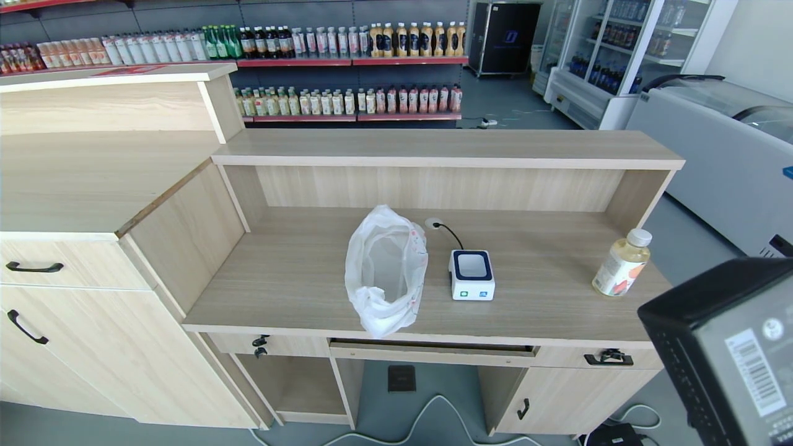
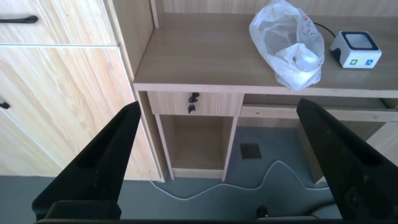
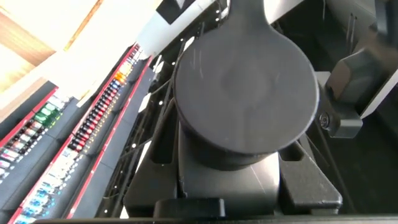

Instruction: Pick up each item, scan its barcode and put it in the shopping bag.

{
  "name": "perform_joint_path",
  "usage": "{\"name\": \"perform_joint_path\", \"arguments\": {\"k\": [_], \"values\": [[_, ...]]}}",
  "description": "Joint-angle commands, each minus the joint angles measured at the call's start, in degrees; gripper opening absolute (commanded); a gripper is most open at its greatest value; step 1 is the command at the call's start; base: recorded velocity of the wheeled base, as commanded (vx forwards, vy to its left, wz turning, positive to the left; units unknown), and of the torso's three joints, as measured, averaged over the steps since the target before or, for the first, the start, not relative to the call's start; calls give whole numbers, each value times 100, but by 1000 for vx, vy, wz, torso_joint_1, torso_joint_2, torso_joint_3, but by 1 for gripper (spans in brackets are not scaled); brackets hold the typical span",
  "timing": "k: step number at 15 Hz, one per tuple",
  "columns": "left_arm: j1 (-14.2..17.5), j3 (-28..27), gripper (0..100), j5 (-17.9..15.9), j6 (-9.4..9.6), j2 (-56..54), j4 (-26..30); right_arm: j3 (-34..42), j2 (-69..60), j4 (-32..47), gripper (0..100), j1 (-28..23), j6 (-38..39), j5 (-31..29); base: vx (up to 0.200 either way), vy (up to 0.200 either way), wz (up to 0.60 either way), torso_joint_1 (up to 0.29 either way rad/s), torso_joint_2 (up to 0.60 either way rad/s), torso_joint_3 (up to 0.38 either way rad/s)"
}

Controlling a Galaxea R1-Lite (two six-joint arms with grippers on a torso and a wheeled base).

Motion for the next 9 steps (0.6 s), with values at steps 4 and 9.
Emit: {"name": "perform_joint_path", "arguments": {"k": [4, 9], "values": [[0, 1, 100, 0, 2, -2, -1, -159, 275, -102, 0, -2822, 4505, -1055, 0, 0, 0, 0, 0, 0], [0, 1, 100, 0, 2, -2, -1, -151, 749, -163, 0, -4597, 7537, -1266, 0, 0, 0, 0, 0, 0]]}}
